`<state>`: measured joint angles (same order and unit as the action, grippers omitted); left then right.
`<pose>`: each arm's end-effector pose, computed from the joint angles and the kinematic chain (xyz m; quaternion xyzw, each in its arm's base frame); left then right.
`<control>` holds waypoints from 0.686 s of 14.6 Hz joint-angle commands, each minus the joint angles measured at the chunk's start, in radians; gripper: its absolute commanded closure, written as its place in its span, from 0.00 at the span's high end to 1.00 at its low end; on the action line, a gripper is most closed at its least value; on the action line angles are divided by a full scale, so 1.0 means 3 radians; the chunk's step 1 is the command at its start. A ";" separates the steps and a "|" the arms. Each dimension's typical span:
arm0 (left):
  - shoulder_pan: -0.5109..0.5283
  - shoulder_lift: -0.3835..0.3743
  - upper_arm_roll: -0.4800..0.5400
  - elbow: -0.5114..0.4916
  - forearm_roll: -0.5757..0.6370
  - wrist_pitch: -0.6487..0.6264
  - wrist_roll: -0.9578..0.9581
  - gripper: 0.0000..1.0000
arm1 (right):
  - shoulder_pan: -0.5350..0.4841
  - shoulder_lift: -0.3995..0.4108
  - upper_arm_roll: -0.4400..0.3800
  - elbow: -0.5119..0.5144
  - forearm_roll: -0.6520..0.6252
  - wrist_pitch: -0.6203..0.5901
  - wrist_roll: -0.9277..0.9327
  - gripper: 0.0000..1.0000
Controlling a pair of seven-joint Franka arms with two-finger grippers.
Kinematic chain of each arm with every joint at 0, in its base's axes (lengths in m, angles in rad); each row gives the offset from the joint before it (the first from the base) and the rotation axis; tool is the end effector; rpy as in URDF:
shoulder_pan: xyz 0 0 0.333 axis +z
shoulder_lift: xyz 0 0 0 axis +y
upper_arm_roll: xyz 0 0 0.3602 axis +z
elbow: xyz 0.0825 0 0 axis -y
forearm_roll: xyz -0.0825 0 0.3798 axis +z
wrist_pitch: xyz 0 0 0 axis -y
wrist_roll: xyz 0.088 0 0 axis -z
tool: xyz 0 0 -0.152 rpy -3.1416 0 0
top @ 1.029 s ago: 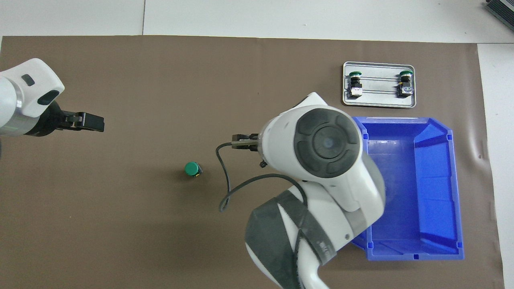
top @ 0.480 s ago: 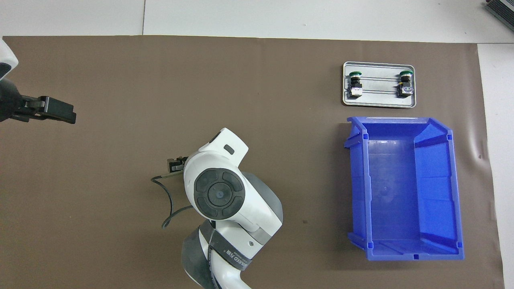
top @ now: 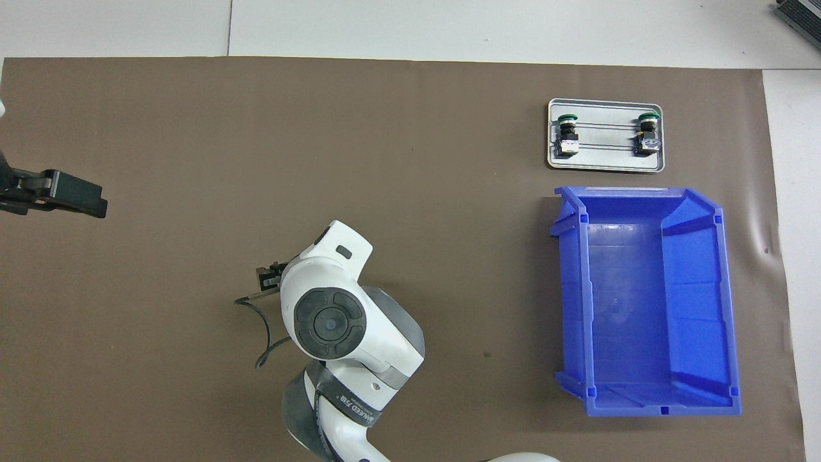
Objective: Place and press button with both arms
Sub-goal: 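Grasp the button with the right gripper and lift it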
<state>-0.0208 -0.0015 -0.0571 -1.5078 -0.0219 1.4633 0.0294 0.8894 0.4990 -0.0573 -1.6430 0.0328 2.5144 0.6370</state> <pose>0.5351 -0.0453 0.6445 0.9982 -0.0545 -0.0218 0.0103 0.4975 0.5562 0.3648 -0.9785 -0.0904 -0.1383 0.1237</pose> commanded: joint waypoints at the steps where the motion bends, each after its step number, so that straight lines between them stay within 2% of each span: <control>1: 0.0029 -0.0220 -0.0030 -0.0287 0.0058 -0.0005 -0.0042 1.00 | 0.0047 0.0080 -0.0024 -0.0092 -0.0068 0.0132 -0.0246 0.99; 4: 0.0029 -0.0215 -0.0030 -0.0297 0.0058 0.0107 0.0004 1.00 | 0.0047 0.0188 -0.0029 -0.0025 -0.0145 0.0158 -0.0252 0.95; 7: 0.0029 -0.0205 -0.0025 -0.0297 0.0063 0.0179 0.0050 1.00 | 0.0047 0.0188 -0.0024 -0.0030 -0.0252 0.0199 -0.0272 0.86; 10: 0.0029 -0.0205 -0.0009 -0.0302 0.0063 0.0174 0.0137 1.00 | 0.0057 0.0193 -0.0024 -0.0020 -0.0365 0.0270 -0.0262 0.81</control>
<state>-0.0208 -0.0424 -0.0563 -1.5673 -0.0217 1.4923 0.0443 0.9015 0.5507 -0.0599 -1.6534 -0.0522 2.5611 0.5764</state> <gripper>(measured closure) 0.000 0.154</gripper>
